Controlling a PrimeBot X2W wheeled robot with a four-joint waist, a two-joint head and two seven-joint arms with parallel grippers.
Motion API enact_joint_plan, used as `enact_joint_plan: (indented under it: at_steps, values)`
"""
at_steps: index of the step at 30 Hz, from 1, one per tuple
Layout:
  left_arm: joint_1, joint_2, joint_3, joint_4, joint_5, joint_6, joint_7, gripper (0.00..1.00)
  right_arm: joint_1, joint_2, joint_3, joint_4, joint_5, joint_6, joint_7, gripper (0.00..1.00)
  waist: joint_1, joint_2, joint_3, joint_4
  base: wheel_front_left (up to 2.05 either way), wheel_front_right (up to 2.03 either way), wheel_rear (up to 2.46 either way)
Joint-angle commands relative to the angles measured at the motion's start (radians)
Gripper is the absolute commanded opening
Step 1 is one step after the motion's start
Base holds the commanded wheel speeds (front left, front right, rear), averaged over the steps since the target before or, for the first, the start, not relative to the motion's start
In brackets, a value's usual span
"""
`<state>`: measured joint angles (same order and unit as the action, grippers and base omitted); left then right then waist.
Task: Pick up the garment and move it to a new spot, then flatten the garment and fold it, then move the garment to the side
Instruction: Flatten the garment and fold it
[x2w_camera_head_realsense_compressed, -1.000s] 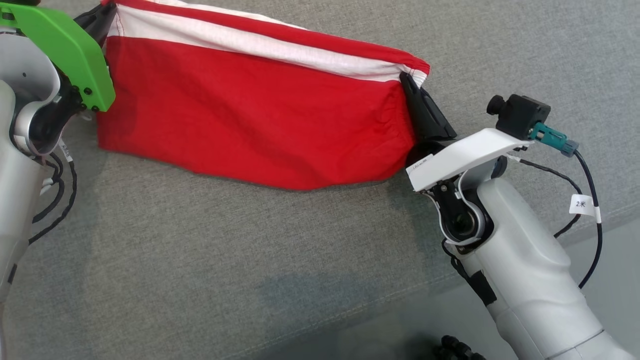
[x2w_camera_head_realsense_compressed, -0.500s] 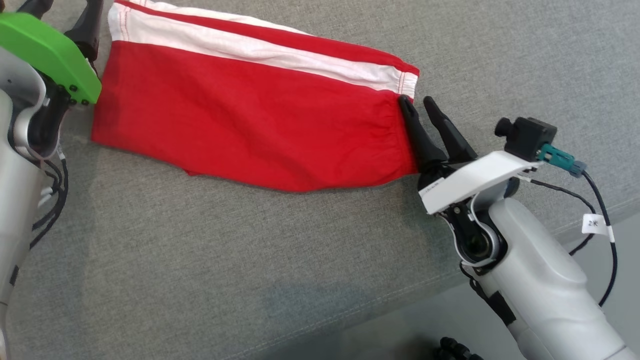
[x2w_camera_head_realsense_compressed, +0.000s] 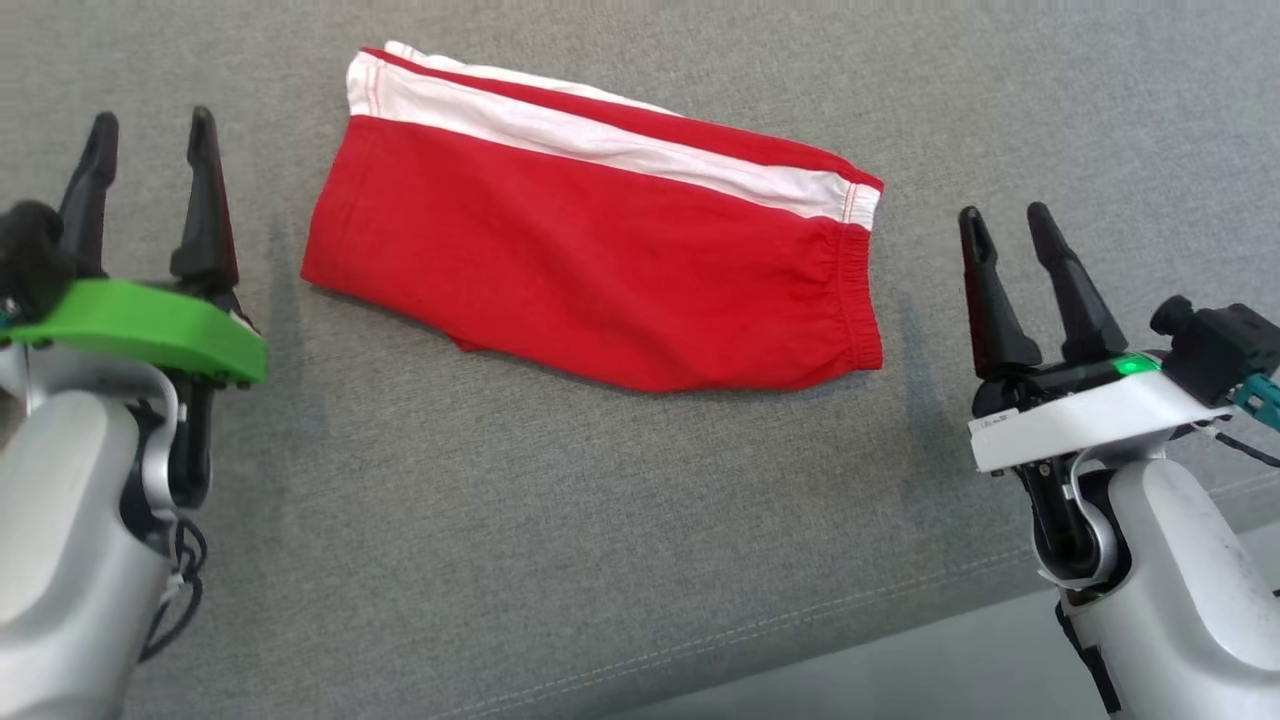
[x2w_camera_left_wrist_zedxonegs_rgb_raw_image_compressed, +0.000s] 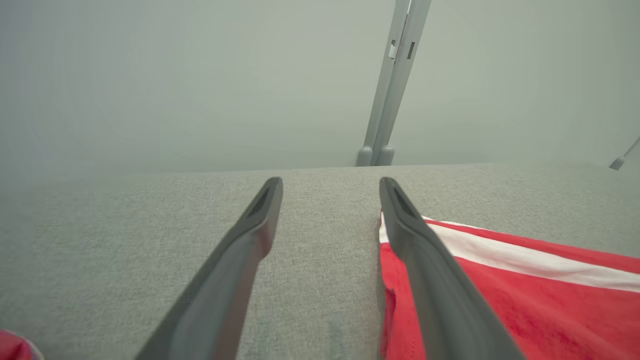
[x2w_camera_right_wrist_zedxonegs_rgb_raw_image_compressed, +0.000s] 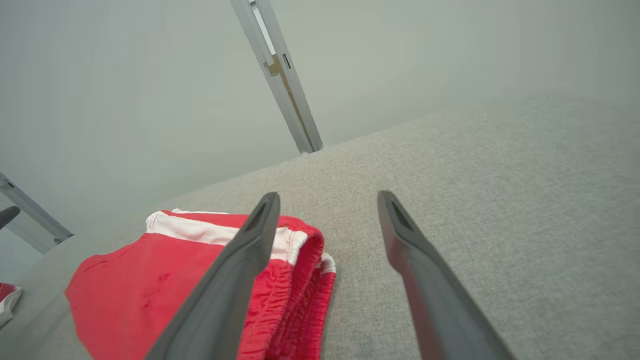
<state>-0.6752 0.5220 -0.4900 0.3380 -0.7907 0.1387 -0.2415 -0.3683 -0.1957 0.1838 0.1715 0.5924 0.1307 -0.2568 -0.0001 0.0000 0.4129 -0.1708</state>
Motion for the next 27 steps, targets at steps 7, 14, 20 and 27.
enact_joint_plan:
  at_steps: [7, 14, 20, 27]
  values:
    - [0.244, 0.012, 0.031, -0.249, 0.084, 0.149, -0.024, 1.0, 0.076, 0.025, -0.091, -0.087, -0.195, 0.0, 0.0, 1.0, 0.0001, 0.0, -0.094, 0.08, 0.0, 0.0, 0.0]
    - [0.438, -0.008, 0.071, -0.416, 0.157, 0.245, -0.024, 1.0, 0.144, 0.045, -0.122, -0.122, -0.309, 0.0, 0.031, 1.0, 0.0001, 0.0, -0.153, 0.112, 0.0, 0.0, 0.0]
    - [0.558, -0.046, 0.113, -0.482, 0.212, 0.25, -0.024, 1.0, 0.216, 0.072, -0.132, -0.127, -0.346, 0.0, 0.044, 1.0, 0.0001, 0.0, -0.205, 0.131, 0.0, 0.0, 0.0]
    - [0.645, -0.081, 0.134, -0.487, 0.265, 0.229, -0.023, 1.0, 0.279, 0.091, -0.136, -0.127, -0.37, 0.0, 0.062, 1.0, 0.0001, 0.0, -0.256, 0.136, 0.0, 0.0, 0.0]
